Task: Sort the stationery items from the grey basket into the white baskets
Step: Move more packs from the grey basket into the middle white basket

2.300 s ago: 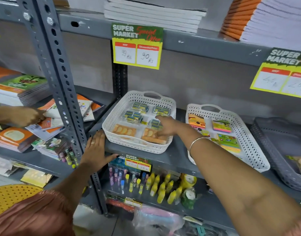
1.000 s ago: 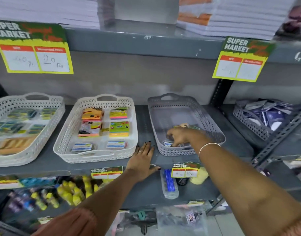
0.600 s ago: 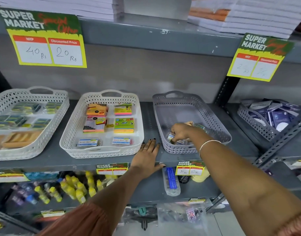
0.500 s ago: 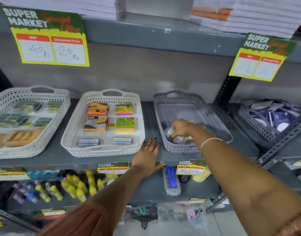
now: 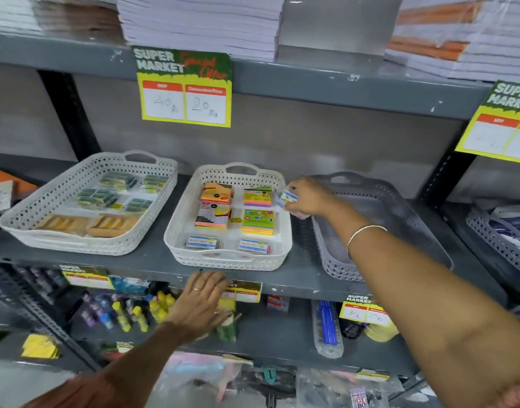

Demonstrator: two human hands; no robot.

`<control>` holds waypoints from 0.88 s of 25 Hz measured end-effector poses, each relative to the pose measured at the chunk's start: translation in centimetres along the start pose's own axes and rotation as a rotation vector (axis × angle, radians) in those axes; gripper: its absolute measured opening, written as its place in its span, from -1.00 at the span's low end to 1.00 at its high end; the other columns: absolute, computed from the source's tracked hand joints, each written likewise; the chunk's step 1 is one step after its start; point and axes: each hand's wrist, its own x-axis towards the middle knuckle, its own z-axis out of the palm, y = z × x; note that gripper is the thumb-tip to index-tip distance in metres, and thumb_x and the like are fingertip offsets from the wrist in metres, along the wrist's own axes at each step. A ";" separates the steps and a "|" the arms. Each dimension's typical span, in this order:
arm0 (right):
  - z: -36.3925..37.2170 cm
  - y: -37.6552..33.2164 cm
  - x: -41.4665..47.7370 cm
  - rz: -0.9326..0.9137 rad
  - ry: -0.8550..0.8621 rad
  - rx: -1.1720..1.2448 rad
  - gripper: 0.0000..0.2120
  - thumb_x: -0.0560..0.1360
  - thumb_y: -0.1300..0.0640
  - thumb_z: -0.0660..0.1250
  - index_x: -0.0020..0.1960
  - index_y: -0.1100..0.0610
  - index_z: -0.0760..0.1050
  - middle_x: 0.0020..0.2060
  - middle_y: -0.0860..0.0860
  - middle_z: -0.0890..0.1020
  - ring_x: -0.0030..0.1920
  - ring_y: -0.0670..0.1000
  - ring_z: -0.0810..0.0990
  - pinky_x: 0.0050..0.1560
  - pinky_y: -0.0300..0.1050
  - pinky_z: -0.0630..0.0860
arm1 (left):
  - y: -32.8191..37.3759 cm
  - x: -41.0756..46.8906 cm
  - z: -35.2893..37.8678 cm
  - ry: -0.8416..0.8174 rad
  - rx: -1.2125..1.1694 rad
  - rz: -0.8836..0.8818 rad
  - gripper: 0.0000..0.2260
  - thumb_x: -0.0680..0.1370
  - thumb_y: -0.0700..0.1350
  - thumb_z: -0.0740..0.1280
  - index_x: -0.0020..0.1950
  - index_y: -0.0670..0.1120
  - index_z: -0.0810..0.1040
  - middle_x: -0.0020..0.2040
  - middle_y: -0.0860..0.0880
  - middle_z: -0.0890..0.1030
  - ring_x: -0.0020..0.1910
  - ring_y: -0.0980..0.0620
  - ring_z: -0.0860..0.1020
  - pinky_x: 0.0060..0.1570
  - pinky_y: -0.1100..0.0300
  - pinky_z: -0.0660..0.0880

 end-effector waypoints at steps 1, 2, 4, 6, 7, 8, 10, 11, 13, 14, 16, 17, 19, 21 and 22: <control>0.3 -1.2 0.3 -0.032 -0.039 0.000 -0.62 0.39 0.00 0.44 0.09 0.23 0.52 0.06 0.19 0.60 -0.04 0.14 0.54 -0.16 -0.17 0.35 | -1.4 -1.1 -0.1 0.019 0.007 -0.090 -0.39 0.56 0.26 -0.16 0.22 -0.16 0.40 0.11 -0.18 0.60 0.12 -0.17 0.53 0.32 -0.01 0.02; 0.7 -2.5 0.5 -0.070 -0.082 -0.010 -0.60 0.40 0.00 0.44 0.11 0.24 0.51 0.07 0.19 0.60 -0.03 0.14 0.54 -0.15 -0.16 0.35 | -2.7 -1.9 -0.2 0.063 0.011 -0.180 -0.36 0.55 0.28 -0.17 0.18 -0.19 0.43 0.07 -0.21 0.59 0.07 -0.20 0.54 0.27 -0.04 0.10; 2.0 -4.6 0.9 -0.140 -0.179 -0.035 -0.56 0.40 0.00 0.44 0.14 0.28 0.51 0.08 0.21 0.59 0.03 0.16 0.54 -0.13 -0.13 0.38 | -4.8 -2.8 -1.0 0.153 0.006 -0.342 -0.33 0.52 0.32 -0.15 0.14 -0.21 0.43 0.03 -0.23 0.54 0.02 -0.21 0.46 0.14 -0.06 0.23; 3.5 -5.9 1.2 -0.176 -0.270 -0.055 -0.58 0.40 0.00 0.46 0.10 0.28 0.53 0.01 0.19 0.59 0.02 0.17 0.55 -0.06 -0.05 0.46 | -6.3 -2.7 -1.6 0.131 -0.007 -0.426 -0.29 0.46 0.37 -0.07 0.16 -0.23 0.40 0.04 -0.23 0.51 0.03 -0.20 0.42 0.09 -0.08 0.33; 4.2 -6.3 1.3 -0.185 -0.302 -0.066 -0.63 0.40 0.01 0.46 0.04 0.26 0.54 -0.05 0.17 0.58 -0.04 0.14 0.56 -0.06 -0.02 0.48 | -7.0 -2.6 -1.7 0.085 -0.009 -0.444 -0.26 0.41 0.39 0.00 0.19 -0.24 0.38 0.08 -0.24 0.51 0.07 -0.22 0.43 0.11 -0.12 0.39; 4.8 -6.6 1.2 -0.193 -0.328 -0.078 -0.66 0.40 0.02 0.46 0.01 0.24 0.54 -0.08 0.15 0.58 -0.07 0.12 0.56 -0.06 0.00 0.50 | -7.5 -2.2 -1.6 0.043 -0.013 -0.450 -0.22 0.36 0.39 0.07 0.25 -0.24 0.36 0.16 -0.25 0.50 0.14 -0.24 0.43 0.15 -0.15 0.41; 5.9 -6.8 1.1 -0.186 -0.364 -0.093 -0.56 0.41 0.03 0.45 0.18 0.26 0.50 0.08 0.16 0.58 0.08 0.16 0.56 0.12 0.06 0.52 | -8.3 -1.4 -1.5 -0.007 -0.024 -0.443 -0.15 0.34 0.38 0.21 0.38 -0.24 0.26 0.35 -0.24 0.38 0.35 -0.24 0.31 0.32 -0.18 0.28; 6.2 -6.8 1.1 -0.172 -0.372 -0.095 -0.50 0.41 0.03 0.44 0.25 0.27 0.46 0.17 0.18 0.56 0.16 0.19 0.54 0.19 0.09 0.50 | -8.6 -1.0 -1.5 -0.025 -0.023 -0.435 -0.12 0.35 0.37 0.26 0.43 -0.22 0.19 0.43 -0.22 0.29 0.42 -0.20 0.20 0.38 -0.15 0.16; 6.6 -6.9 1.1 -0.169 -0.371 -0.096 -0.46 0.42 0.03 0.43 0.29 0.27 0.43 0.23 0.19 0.54 0.21 0.21 0.52 0.23 0.10 0.48 | -8.8 -0.4 -1.4 -0.025 0.000 -0.412 -0.09 0.37 0.38 0.25 0.47 -0.19 0.07 0.51 -0.15 0.13 0.48 -0.13 0.06 0.43 -0.10 0.01; 6.7 -6.9 1.2 -0.174 -0.375 -0.096 -0.45 0.42 0.02 0.44 0.31 0.26 0.42 0.25 0.19 0.53 0.21 0.20 0.52 0.24 0.10 0.48 | -9.0 -0.1 -1.3 -0.024 0.010 -0.397 -0.09 0.37 0.39 0.23 0.48 -0.18 0.03 0.52 -0.14 0.09 0.49 -0.11 0.02 0.44 -0.09 -0.02; 6.8 -6.9 1.2 -0.180 -0.407 -0.099 -0.38 0.40 0.02 0.47 0.36 0.24 0.37 0.30 0.17 0.50 0.26 0.20 0.49 0.27 0.10 0.46 | -9.6 0.3 -1.3 -0.018 -0.020 -0.379 -0.08 0.37 0.38 0.24 0.49 -0.16 -0.01 0.53 -0.13 0.06 0.50 -0.09 -0.01 0.45 -0.09 -0.03; 7.0 -6.8 1.1 -0.183 -0.416 -0.102 -0.34 0.39 0.04 0.48 0.39 0.21 0.34 0.32 0.16 0.48 0.29 0.19 0.48 0.28 0.10 0.46 | -9.9 0.4 -1.3 -0.012 -0.051 -0.379 -0.07 0.37 0.38 0.25 0.49 -0.15 -0.01 0.53 -0.12 0.06 0.50 -0.09 -0.02 0.46 -0.09 -0.03; 7.5 -6.6 0.9 -0.188 -0.405 -0.121 -0.30 0.37 0.10 0.49 0.42 0.16 0.29 0.34 0.14 0.46 0.30 0.19 0.47 0.27 0.10 0.47 | -10.5 0.8 -1.5 -0.019 -0.082 -0.380 -0.06 0.36 0.38 0.27 0.50 -0.13 -0.03 0.53 -0.11 0.04 0.50 -0.07 -0.03 0.46 -0.09 -0.03; 7.8 -6.5 1.0 -0.190 -0.387 -0.132 -0.30 0.36 0.13 0.49 0.42 0.14 0.29 0.32 0.13 0.48 0.27 0.18 0.48 0.22 0.09 0.50 | -10.8 1.0 -1.5 -0.032 -0.080 -0.359 -0.05 0.36 0.38 0.27 0.50 -0.12 -0.06 0.53 -0.10 0.02 0.50 -0.06 -0.04 0.46 -0.08 -0.06; 7.8 -6.6 1.0 -0.197 -0.385 -0.136 -0.30 0.35 0.13 0.50 0.42 0.13 0.30 0.32 0.13 0.48 0.27 0.18 0.49 0.22 0.09 0.50 | -10.9 1.0 -1.6 -0.038 -0.088 -0.354 -0.05 0.35 0.38 0.27 0.50 -0.12 -0.06 0.54 -0.10 0.02 0.50 -0.06 -0.05 0.46 -0.08 -0.07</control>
